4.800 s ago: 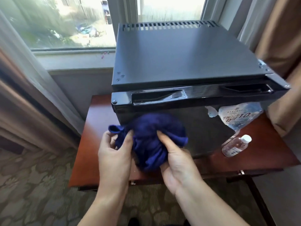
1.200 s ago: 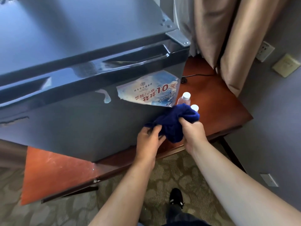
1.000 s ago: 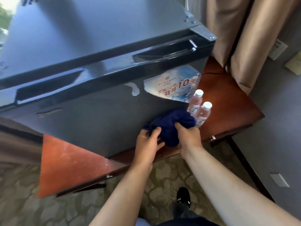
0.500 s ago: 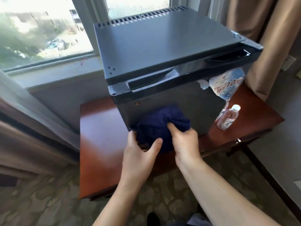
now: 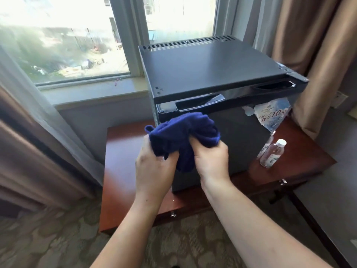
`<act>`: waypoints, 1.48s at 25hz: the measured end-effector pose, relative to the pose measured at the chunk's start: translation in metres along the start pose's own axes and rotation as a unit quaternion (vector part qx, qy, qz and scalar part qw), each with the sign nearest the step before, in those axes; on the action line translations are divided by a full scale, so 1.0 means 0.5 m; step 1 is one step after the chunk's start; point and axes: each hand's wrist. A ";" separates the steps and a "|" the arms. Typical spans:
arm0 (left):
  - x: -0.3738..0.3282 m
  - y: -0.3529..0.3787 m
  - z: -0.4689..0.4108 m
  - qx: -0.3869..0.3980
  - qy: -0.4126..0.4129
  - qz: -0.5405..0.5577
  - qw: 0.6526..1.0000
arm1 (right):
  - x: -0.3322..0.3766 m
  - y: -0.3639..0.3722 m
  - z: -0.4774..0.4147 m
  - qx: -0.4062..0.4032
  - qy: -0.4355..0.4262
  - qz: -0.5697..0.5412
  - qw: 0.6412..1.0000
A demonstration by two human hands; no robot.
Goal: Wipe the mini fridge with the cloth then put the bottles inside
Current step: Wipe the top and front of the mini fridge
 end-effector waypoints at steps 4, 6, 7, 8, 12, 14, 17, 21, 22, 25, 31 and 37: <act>0.078 0.023 0.024 0.045 -0.091 0.005 0.995 | -0.091 -0.015 -0.008 0.021 0.083 0.016 0.996; 0.110 0.024 0.019 0.077 -0.112 -0.017 0.991 | -0.122 -0.025 -0.002 0.045 0.122 0.005 0.991; 0.124 0.024 0.017 0.090 -0.120 -0.023 0.989 | -0.137 -0.029 0.003 0.067 0.137 0.006 0.988; 0.135 0.025 0.013 0.098 -0.122 -0.024 0.987 | -0.146 -0.031 0.008 0.086 0.150 0.001 0.985; 0.197 0.028 -0.011 0.159 -0.136 -0.016 0.978 | -0.182 -0.017 0.028 0.104 0.228 -0.131 0.959; 0.237 0.023 -0.032 0.201 -0.136 -0.007 0.970 | -0.217 0.010 0.035 0.070 0.251 -0.177 0.949; 0.305 0.016 -0.072 0.270 -0.119 -0.023 0.955 | -0.296 0.064 0.037 -0.007 0.241 -0.161 0.957; 0.400 0.025 -0.142 0.363 -0.121 -0.042 0.923 | -0.363 0.146 0.046 -0.109 0.257 -0.185 0.942; 0.418 0.029 -0.157 0.383 -0.119 -0.048 0.915 | -0.375 0.166 0.043 -0.138 0.264 -0.198 0.934; 0.467 0.052 -0.191 0.456 -0.123 -0.044 0.880 | -0.428 0.206 0.021 -0.235 0.274 -0.209 0.909; 0.572 0.097 -0.210 0.577 -0.159 0.000 0.801 | -0.525 0.228 -0.007 -0.344 0.302 -0.209 0.864; 0.532 0.066 -0.241 0.571 -0.214 0.108 0.785 | -0.471 0.241 0.016 -0.391 0.231 -0.156 0.877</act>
Point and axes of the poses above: each hand's wrist, its own z-axis away from the middle knuckle, its own y-axis out of the palm, x = y × z, and after that the axes turned 3 degrees about y, right-handed
